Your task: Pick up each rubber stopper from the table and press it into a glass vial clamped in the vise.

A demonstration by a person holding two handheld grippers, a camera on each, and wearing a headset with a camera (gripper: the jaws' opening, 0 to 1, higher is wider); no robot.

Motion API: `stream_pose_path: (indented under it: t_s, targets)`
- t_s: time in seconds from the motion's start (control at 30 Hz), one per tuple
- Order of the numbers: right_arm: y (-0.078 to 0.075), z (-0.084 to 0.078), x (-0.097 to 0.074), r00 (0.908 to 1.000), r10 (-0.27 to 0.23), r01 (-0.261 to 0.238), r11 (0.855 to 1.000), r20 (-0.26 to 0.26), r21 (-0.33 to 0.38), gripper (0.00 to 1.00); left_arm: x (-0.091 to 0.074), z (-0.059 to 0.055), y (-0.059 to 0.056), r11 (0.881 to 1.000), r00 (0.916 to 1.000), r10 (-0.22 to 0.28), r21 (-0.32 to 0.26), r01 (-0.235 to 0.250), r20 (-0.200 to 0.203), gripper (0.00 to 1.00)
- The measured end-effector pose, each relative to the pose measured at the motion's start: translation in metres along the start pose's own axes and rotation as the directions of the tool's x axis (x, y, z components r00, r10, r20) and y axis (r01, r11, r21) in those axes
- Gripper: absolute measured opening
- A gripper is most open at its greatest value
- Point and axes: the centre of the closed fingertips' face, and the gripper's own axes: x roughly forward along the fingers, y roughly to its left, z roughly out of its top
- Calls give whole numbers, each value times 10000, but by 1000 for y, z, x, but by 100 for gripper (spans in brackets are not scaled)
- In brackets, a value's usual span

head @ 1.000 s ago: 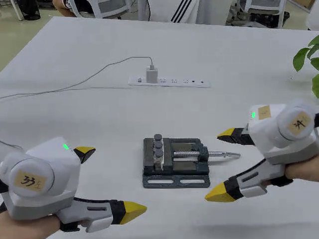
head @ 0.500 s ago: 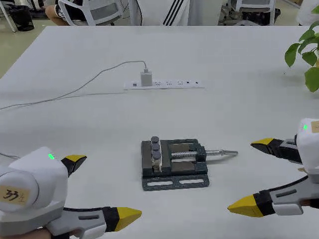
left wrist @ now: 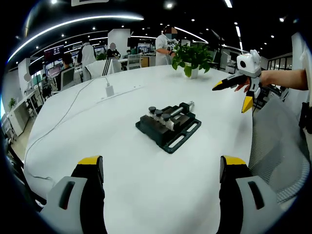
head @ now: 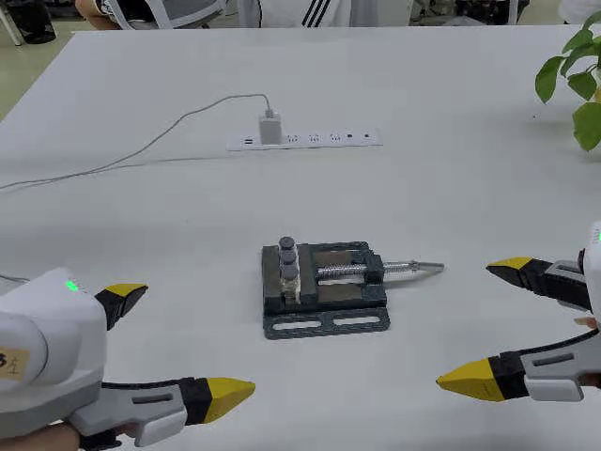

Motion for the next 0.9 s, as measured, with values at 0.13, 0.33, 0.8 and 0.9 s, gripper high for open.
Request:
stream_pose_path:
  t_s: [0.13,0.33,0.8,0.9]
  targets:
    - [2,5,0,10000,12,-12,10000,99,-10,99,-1,-2,-1,10000,10000,12,-94,-12,-13,99]
    - [7,6,2,10000,66,-66,10000,54,-25,99,-4,-4,1,9998,10000,67,-192,-67,13,99]
    - [10,2,3,9998,165,-165,9998,-75,75,99,-4,-4,2,9996,10000,64,-286,-63,22,99]
    - [9,2,3,9998,177,-176,9998,-55,118,99,-3,-5,2,9995,10000,54,-308,-54,-2,99]
